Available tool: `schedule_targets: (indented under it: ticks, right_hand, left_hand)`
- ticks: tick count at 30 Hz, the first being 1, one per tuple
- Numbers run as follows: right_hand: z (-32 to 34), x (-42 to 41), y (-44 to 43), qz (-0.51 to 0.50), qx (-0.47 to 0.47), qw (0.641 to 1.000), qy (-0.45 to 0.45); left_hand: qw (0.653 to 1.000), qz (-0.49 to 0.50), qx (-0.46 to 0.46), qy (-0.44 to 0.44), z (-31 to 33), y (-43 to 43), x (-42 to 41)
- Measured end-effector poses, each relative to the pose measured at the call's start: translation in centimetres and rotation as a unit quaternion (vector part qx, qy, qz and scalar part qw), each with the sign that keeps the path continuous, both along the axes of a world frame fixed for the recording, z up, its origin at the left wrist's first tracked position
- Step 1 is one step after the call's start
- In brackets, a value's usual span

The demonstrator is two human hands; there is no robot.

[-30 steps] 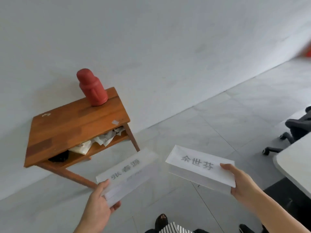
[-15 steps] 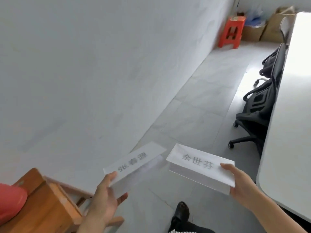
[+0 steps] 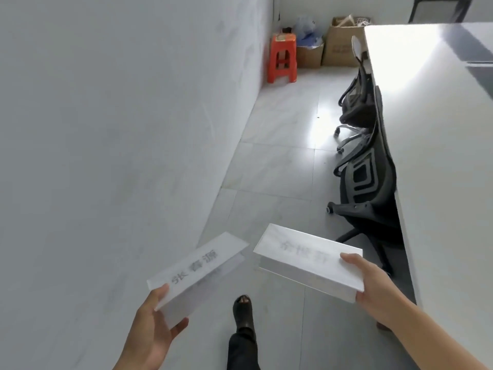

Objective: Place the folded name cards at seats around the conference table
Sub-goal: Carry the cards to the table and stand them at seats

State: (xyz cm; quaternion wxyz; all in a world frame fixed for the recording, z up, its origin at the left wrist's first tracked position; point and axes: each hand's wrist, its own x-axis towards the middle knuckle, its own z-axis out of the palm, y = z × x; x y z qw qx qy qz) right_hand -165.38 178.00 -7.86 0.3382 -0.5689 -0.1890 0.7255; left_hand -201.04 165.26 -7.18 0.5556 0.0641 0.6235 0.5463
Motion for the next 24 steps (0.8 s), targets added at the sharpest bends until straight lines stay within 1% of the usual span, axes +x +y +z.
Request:
schedule_targets:
  ticks: [5, 7, 10, 13, 16, 19, 24]
  right_hand:
    - [-0.8, -0.8, 8.6, -0.107, 0.0, 0.994, 0.005]
    - [0.1, -1.0, 11.6, -0.133, 0.019, 0.991, 0.011]
    - [1.6, -0.6, 15.3, -0.176, 0.034, 0.983, 0.044]
    - [2.6, 0.8, 18.1, -0.218, 0.063, 0.972, 0.061]
    - [2.8, 2.8, 21.2, -0.243, 0.085, 0.964, 0.071]
    - [2.3, 6.1, 25.3, -0.284, 0.109, 0.949, 0.085]
    - [3.2, 11.3, 33.0, -0.343, 0.135, 0.926, 0.083]
  left_hand:
    - [0.996, -0.086, 0.014, -0.006, -0.8, 15.1, -3.2]
    - [0.99, -0.137, 0.024, -0.009, 0.1, 21.5, -3.9]
    - [0.976, -0.217, 0.029, 0.004, 1.3, 30.4, -3.3]
    - [0.951, -0.307, 0.032, -0.004, 2.4, 38.6, -1.0]
    - [0.938, -0.345, 0.034, -0.014, 2.9, 45.0, 2.4]
    - [0.929, -0.37, 0.03, -0.004, 2.6, 51.3, 6.6]
    - [0.912, -0.408, 0.037, -0.014, 4.0, 61.0, 13.5]
